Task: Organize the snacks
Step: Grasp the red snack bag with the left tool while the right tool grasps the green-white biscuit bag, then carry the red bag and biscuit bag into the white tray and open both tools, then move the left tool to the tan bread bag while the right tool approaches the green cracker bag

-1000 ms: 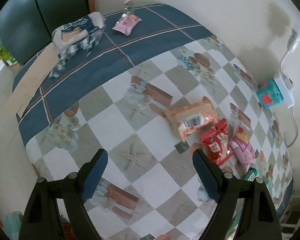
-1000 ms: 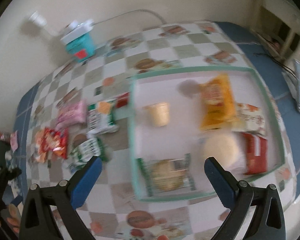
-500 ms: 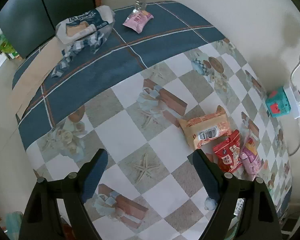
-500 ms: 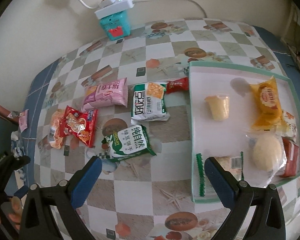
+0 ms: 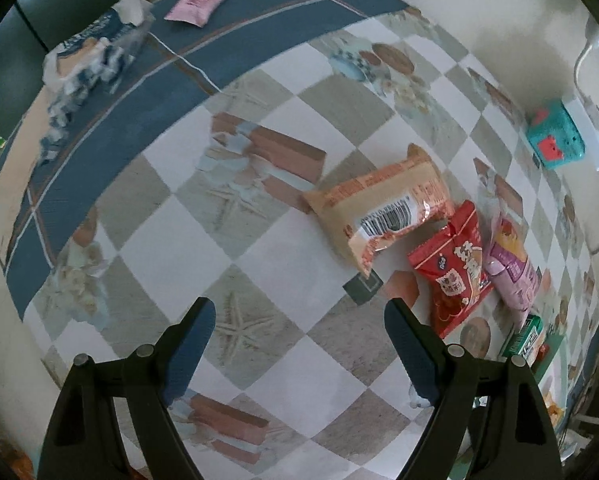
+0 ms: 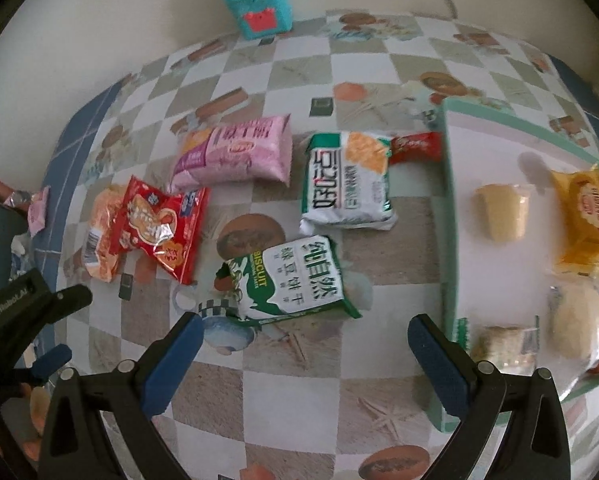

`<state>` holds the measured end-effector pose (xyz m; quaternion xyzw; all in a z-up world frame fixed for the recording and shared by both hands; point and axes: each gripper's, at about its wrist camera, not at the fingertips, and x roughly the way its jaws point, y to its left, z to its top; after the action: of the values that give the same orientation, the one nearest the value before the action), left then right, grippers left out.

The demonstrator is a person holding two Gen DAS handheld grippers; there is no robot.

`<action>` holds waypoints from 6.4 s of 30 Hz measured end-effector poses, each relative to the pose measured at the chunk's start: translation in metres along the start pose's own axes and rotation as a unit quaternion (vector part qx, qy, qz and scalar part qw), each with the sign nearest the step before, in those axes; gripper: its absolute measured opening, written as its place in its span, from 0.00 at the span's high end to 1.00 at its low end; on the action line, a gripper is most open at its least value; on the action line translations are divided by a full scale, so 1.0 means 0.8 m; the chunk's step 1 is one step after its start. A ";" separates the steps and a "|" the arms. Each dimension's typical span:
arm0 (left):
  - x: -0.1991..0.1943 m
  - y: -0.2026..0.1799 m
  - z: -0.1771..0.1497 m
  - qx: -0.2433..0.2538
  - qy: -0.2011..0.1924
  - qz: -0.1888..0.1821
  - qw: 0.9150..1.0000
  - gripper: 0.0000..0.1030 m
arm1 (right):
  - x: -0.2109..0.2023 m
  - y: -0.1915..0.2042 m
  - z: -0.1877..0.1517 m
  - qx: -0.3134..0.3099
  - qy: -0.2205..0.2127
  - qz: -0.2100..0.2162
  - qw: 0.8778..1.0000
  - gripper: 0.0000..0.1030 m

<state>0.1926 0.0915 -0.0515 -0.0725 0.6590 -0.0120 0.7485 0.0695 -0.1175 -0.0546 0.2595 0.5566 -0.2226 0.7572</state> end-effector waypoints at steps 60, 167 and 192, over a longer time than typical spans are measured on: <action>0.040 -0.124 0.016 0.032 -0.007 -0.072 0.997 0.68 | 0.054 0.005 0.023 -0.037 -0.001 -0.054 0.998 0.05; -0.034 -0.158 -0.119 0.094 -0.024 -0.023 0.995 0.07 | -0.115 -0.289 -0.010 0.171 -0.057 -0.102 0.978 0.00; -0.056 -0.013 -0.012 0.030 -0.093 0.077 0.992 0.07 | -0.082 -0.102 -0.005 0.067 -0.040 -0.064 0.995 0.00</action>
<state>0.1776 0.0857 -0.0074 0.0004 0.5896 0.0323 0.8070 -0.0030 -0.1743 -0.0046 0.2647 0.5249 -0.3177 0.7440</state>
